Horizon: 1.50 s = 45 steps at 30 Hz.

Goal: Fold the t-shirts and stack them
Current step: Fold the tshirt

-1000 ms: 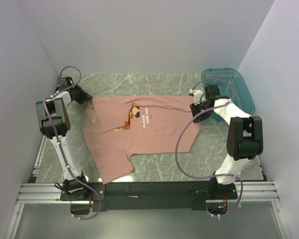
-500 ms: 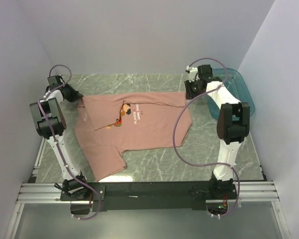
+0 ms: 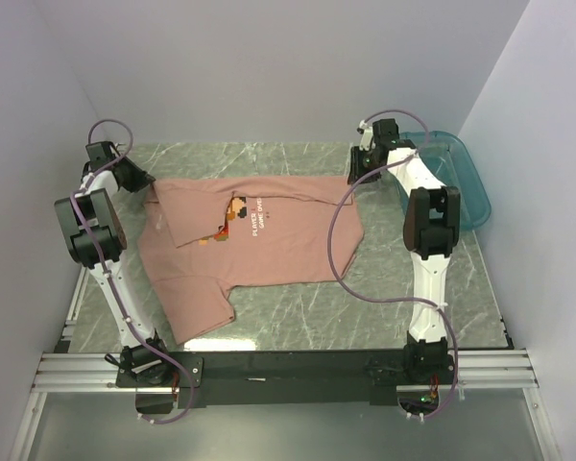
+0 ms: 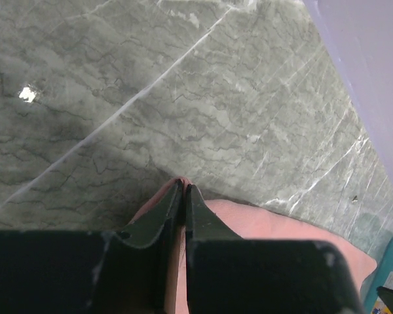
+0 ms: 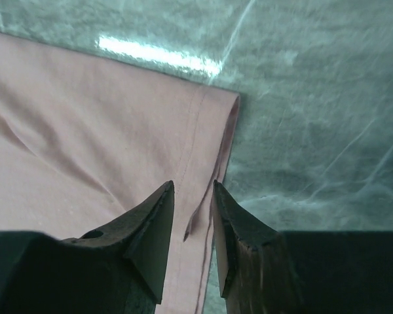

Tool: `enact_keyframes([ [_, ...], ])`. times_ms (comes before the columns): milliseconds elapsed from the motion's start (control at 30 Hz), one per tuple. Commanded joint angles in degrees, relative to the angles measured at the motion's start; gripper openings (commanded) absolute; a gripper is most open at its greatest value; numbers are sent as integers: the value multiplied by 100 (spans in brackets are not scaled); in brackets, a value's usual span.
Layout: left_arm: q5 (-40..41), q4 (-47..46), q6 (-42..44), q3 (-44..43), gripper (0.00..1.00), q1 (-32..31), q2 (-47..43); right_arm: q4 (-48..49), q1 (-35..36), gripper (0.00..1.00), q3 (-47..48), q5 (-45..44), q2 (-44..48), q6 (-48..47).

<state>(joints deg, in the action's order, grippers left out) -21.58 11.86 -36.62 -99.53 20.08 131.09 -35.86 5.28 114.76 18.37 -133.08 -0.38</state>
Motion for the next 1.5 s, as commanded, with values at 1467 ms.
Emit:
enact_keyframes([
  [1467, -267, -412, 50, 47, 10, 146, 57, 395, 184, 36, -1263, -99, 1126, -67],
])
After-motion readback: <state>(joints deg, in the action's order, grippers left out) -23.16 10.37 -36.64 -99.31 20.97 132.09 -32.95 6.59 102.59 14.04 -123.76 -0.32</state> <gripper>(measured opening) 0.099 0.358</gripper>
